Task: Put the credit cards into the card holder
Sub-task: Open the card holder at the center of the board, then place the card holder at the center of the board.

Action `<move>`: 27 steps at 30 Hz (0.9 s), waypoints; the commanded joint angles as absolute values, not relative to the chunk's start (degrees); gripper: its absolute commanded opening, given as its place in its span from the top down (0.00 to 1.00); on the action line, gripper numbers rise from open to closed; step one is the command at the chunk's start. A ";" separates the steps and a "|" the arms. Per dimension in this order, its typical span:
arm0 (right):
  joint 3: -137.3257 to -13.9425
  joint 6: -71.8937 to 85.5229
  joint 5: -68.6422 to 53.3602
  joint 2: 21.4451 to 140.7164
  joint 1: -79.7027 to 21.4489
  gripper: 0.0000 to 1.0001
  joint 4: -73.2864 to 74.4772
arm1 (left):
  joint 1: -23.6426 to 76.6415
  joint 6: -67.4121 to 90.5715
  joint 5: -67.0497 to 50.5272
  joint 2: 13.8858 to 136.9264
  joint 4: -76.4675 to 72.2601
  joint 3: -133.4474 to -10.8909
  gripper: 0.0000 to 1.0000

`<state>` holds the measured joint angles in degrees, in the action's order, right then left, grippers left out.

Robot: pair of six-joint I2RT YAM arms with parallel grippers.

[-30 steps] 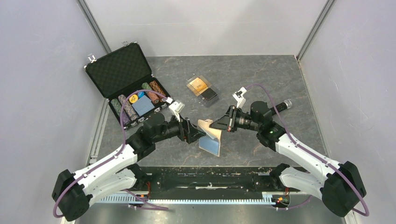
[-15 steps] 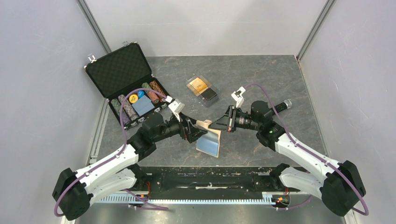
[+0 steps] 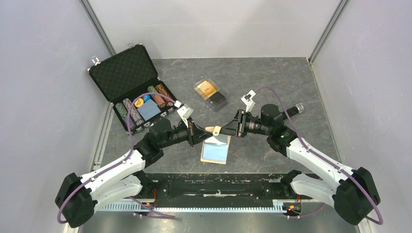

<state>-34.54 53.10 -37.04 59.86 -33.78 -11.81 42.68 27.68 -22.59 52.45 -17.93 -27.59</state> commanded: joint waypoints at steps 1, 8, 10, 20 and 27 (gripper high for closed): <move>-39.73 44.11 -35.99 59.20 -33.86 0.62 -4.32 | 42.58 29.37 -19.73 51.15 -12.16 -31.40 0.98; -46.17 30.26 -35.20 59.30 -33.50 0.15 9.87 | 42.63 30.23 -23.23 51.85 -3.00 -35.77 0.98; -47.08 26.69 -36.16 59.46 -33.54 0.09 12.53 | 42.62 30.53 -24.64 51.88 -1.85 -36.32 0.98; -47.02 20.04 -44.45 61.47 -35.22 0.06 12.16 | 42.63 35.82 -28.91 53.96 1.51 -39.68 0.98; -46.70 20.81 -44.67 64.75 -39.11 0.59 6.61 | 42.63 39.49 -30.86 56.84 -1.42 -41.25 0.84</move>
